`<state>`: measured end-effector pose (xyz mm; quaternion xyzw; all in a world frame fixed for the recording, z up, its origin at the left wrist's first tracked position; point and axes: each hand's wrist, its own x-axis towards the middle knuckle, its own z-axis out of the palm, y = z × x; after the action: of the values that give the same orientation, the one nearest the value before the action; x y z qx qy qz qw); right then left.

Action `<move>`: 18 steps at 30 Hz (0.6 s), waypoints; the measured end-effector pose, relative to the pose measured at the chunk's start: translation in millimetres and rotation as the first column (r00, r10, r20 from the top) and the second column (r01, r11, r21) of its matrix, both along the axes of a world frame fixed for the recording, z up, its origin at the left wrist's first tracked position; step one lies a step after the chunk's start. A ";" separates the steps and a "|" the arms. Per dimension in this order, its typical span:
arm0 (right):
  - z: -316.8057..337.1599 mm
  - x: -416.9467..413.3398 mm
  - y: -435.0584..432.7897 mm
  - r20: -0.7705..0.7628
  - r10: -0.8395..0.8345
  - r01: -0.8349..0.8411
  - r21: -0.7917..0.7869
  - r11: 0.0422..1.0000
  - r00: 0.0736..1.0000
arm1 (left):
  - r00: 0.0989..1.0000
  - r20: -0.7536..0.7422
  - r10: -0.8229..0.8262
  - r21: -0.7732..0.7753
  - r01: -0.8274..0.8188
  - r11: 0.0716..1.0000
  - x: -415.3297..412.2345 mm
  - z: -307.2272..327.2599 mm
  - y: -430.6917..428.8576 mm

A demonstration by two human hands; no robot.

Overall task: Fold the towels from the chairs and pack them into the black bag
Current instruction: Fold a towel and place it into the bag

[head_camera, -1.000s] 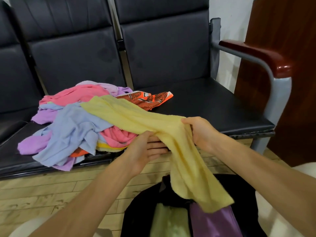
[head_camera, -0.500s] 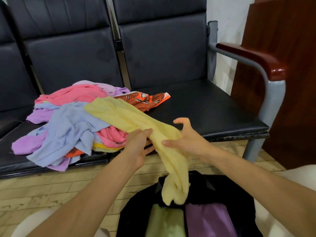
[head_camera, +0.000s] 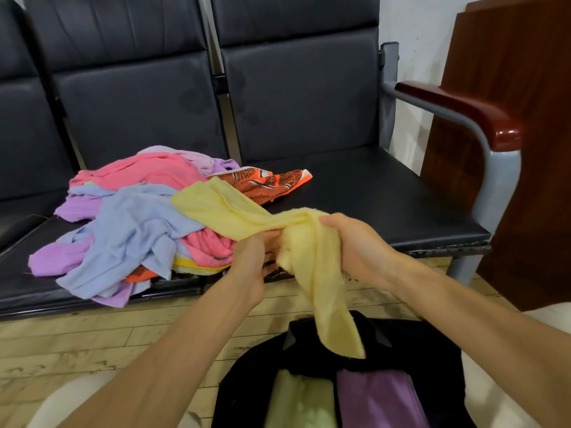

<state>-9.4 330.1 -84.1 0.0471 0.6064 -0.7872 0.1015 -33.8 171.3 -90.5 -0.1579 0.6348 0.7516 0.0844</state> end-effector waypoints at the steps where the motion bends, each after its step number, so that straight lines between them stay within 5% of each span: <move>1: 2.1 -0.8 2.1 0.020 -0.006 0.007 -0.083 0.997 1.000 | 1.000 0.020 0.001 -0.008 -0.001 1.000 0.5 -2.5 0.1; 9: 10.1 1.9 8.7 -0.101 0.064 -0.062 0.022 0.998 0.993 | 0.896 0.225 -0.383 0.203 0.342 0.918 5.1 -1.2 -0.5; 18: 11.9 1.9 14.8 -0.174 -0.082 0.144 0.377 0.915 0.981 | 0.967 -0.073 -0.246 0.073 0.251 0.965 1.4 5.6 -1.7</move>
<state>-7.6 344.8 -72.2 0.0403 0.7526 -0.6573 -0.0028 -32.4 169.6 -84.9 -0.0495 0.6207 0.7651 0.1641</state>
